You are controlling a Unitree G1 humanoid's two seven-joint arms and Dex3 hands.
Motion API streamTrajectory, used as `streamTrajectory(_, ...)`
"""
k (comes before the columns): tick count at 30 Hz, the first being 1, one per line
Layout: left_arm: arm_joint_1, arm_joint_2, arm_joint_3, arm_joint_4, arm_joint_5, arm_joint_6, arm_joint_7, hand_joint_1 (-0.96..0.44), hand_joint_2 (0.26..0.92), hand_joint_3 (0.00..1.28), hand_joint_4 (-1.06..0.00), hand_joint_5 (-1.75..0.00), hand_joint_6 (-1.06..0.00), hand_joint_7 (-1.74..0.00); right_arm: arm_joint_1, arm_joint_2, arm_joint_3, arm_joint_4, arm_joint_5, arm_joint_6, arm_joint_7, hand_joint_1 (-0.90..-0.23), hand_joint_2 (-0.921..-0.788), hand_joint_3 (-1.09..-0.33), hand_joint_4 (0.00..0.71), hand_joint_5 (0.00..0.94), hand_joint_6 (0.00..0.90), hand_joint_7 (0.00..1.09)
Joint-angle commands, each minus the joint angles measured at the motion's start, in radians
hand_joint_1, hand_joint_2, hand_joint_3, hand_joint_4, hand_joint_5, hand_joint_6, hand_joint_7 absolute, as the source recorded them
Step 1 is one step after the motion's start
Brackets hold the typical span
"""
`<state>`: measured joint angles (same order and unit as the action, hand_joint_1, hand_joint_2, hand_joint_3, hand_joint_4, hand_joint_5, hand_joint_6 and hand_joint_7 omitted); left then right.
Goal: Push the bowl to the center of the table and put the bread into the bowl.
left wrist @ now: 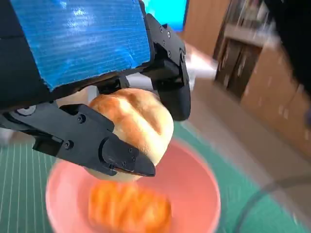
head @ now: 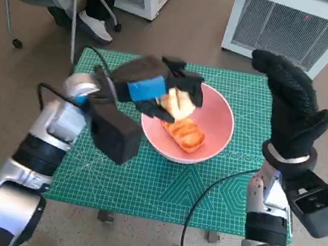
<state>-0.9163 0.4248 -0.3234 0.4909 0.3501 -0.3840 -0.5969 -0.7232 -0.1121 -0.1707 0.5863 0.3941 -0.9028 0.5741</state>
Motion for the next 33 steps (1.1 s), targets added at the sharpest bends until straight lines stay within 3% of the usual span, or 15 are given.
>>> streamTrajectory(1, 0.015, -0.004, -0.043, 0.001, 0.019, 0.076, -0.076, -0.12, 0.887, 0.07, -0.22, -0.18, -0.29, -0.35, 0.026, -0.004, -0.005, -0.005, 0.010, 0.012, 0.010, -0.561, -0.921, -0.803, -0.001, 0.435, -0.001, 0.58)
streamTrajectory(4, 0.019, -0.005, -0.061, -0.010, 0.035, 0.105, -0.095, -0.19, 0.885, 0.03, -0.15, -0.06, -0.29, -0.20, 0.027, -0.006, -0.008, -0.007, -0.003, 0.008, 0.000, -0.542, -0.921, -0.806, -0.001, 0.435, -0.001, 0.58)
streamTrajectory(11, 0.037, -0.002, -0.064, -0.053, 0.053, 0.129, -0.088, -0.29, 0.885, 0.01, -0.03, 0.00, -0.22, -0.09, 0.030, -0.010, -0.009, -0.016, -0.020, 0.008, -0.014, -0.532, -0.921, -0.816, -0.001, 0.434, -0.001, 0.58)
streamTrajectory(25, 0.092, -0.063, 0.121, -0.035, -0.127, -0.125, 0.155, -0.39, 0.891, 0.01, 0.00, 0.00, -0.08, 0.00, 0.015, -0.008, -0.009, -0.047, -0.030, 0.028, -0.050, -0.549, -0.921, -0.822, -0.001, 0.385, -0.001, 0.59)
streamTrajectory(30, 0.114, -0.120, 0.202, -0.025, -0.195, -0.221, 0.273, -0.47, 0.915, 0.07, 0.00, 0.00, -0.06, 0.00, 0.002, -0.009, -0.011, -0.052, -0.070, 0.016, -0.090, -0.553, -0.921, -0.822, -0.001, 0.382, -0.001, 0.59)
streamTrajectory(33, 0.125, -0.151, 0.239, -0.010, -0.223, -0.277, 0.333, -0.53, 0.920, 0.21, 0.00, 0.00, -0.06, -0.01, -0.007, -0.013, -0.011, -0.051, -0.096, 0.015, -0.115, -0.558, -0.921, -0.833, -0.001, 0.390, -0.001, 0.60)
